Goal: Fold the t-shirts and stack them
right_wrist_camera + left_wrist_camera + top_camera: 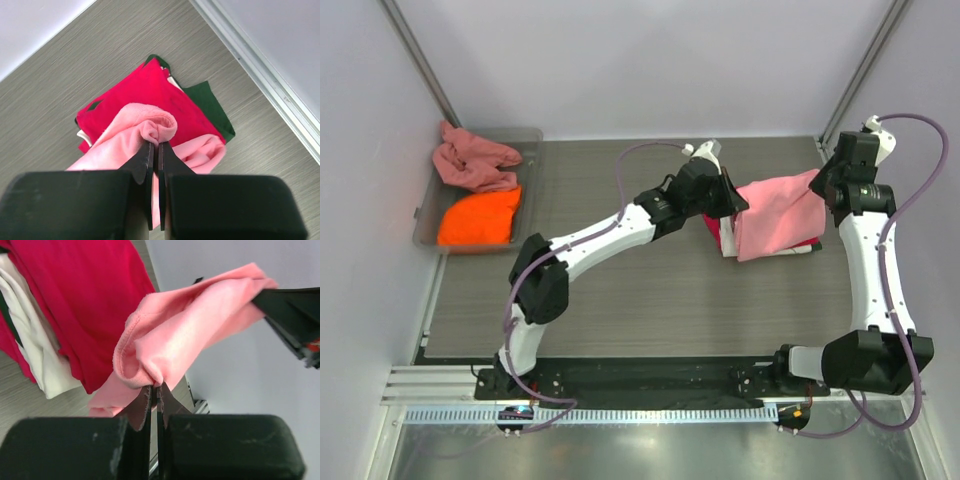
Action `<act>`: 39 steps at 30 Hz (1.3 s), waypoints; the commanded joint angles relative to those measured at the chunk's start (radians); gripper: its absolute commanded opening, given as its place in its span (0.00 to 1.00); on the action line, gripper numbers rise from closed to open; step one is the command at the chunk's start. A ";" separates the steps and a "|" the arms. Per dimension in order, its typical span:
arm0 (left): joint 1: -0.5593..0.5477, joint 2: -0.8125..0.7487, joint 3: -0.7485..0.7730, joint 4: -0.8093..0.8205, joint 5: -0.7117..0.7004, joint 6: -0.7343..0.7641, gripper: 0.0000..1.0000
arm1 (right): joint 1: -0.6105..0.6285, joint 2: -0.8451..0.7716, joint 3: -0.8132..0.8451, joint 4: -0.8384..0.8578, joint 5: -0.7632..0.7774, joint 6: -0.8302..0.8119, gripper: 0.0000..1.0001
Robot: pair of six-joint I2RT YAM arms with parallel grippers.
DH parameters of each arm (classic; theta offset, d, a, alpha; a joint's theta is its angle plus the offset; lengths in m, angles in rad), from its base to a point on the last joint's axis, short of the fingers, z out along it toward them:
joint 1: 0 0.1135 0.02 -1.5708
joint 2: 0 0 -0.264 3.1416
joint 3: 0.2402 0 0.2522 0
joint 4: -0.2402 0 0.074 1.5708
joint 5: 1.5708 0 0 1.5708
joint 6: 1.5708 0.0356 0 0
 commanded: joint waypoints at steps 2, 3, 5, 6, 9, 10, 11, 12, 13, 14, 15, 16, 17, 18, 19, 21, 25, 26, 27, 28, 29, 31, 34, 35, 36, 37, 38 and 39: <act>-0.012 0.055 0.080 0.067 0.053 -0.061 0.00 | -0.049 -0.029 0.041 0.036 0.004 0.007 0.01; -0.014 0.069 0.085 0.086 0.059 -0.069 0.00 | -0.056 -0.023 0.035 0.039 -0.004 0.007 0.01; -0.014 0.090 0.094 0.102 0.061 -0.084 0.00 | -0.073 -0.011 0.033 0.052 -0.021 0.010 0.01; -0.012 0.113 0.114 0.104 0.056 -0.081 0.00 | -0.078 0.011 0.032 0.062 -0.036 0.014 0.01; 0.011 0.161 0.149 0.105 0.055 -0.071 0.00 | -0.089 0.044 0.036 0.084 -0.047 0.023 0.01; 0.020 0.174 0.175 0.104 0.055 -0.072 0.00 | -0.090 0.073 0.042 0.090 -0.050 0.031 0.01; 0.029 0.187 0.191 0.104 0.056 -0.072 0.00 | -0.090 0.089 0.055 0.095 -0.055 0.034 0.01; 0.048 0.201 0.205 0.105 0.056 -0.072 0.00 | -0.090 0.106 0.064 0.098 -0.059 0.037 0.01; 0.057 0.234 0.238 0.105 0.058 -0.072 0.00 | -0.092 0.142 0.070 0.108 -0.072 0.043 0.01; 0.066 0.248 0.257 0.105 0.061 -0.074 0.00 | -0.092 0.159 0.076 0.115 -0.081 0.048 0.01; 0.083 0.266 0.275 0.105 0.059 -0.078 0.00 | -0.090 0.181 0.087 0.128 -0.085 0.050 0.01; 0.092 0.300 0.319 0.104 0.062 -0.080 0.00 | -0.090 0.199 0.093 0.138 -0.092 0.053 0.01; 0.103 0.322 0.338 0.101 0.070 -0.086 0.00 | -0.090 0.242 0.098 0.145 -0.090 0.054 0.01; 0.129 0.340 0.361 0.101 0.082 -0.116 0.00 | -0.090 0.265 0.111 0.151 -0.090 0.057 0.01; 0.141 0.363 0.386 0.101 0.091 -0.126 0.00 | -0.090 0.288 0.119 0.168 -0.095 0.059 0.01; 0.176 0.446 0.461 0.096 0.113 -0.149 0.00 | -0.090 0.385 0.156 0.182 -0.116 0.063 0.01; 0.215 0.622 0.637 0.087 0.159 -0.166 0.46 | -0.092 0.552 0.229 0.205 -0.109 0.089 0.55; 0.229 0.686 0.675 0.079 0.176 -0.169 0.71 | -0.090 0.572 0.255 0.207 -0.092 0.096 0.67; 0.236 0.698 0.721 0.040 0.193 -0.170 0.79 | -0.092 0.589 0.266 0.198 -0.070 0.105 0.75; 0.243 0.695 0.713 0.027 0.196 -0.149 0.84 | -0.090 0.585 0.272 0.196 -0.050 0.103 0.90; 0.255 0.641 0.685 0.021 0.193 -0.126 0.84 | -0.089 0.571 0.266 0.196 -0.035 0.099 0.91; 0.262 0.546 0.512 0.033 0.138 -0.081 0.86 | -0.087 0.520 0.259 0.194 -0.012 0.073 0.91; 0.272 0.355 0.289 0.054 0.055 0.024 0.88 | -0.064 0.436 0.219 0.194 -0.004 0.022 0.90; 0.272 0.315 0.247 0.047 0.041 0.067 0.88 | -0.052 0.418 0.196 0.196 -0.007 0.005 0.89; 0.273 0.269 0.207 0.042 0.030 0.087 0.88 | -0.017 0.399 0.187 0.182 -0.007 -0.007 0.89; 0.276 0.195 0.121 0.038 0.012 0.103 0.88 | 0.006 0.385 0.176 0.173 -0.003 -0.019 0.87; 0.278 0.154 0.082 0.032 0.003 0.115 0.88 | 0.028 0.359 0.156 0.168 0.005 -0.048 0.86; 0.279 0.115 0.032 0.021 -0.007 0.141 0.89 | 0.083 0.345 0.144 0.153 0.008 -0.053 0.84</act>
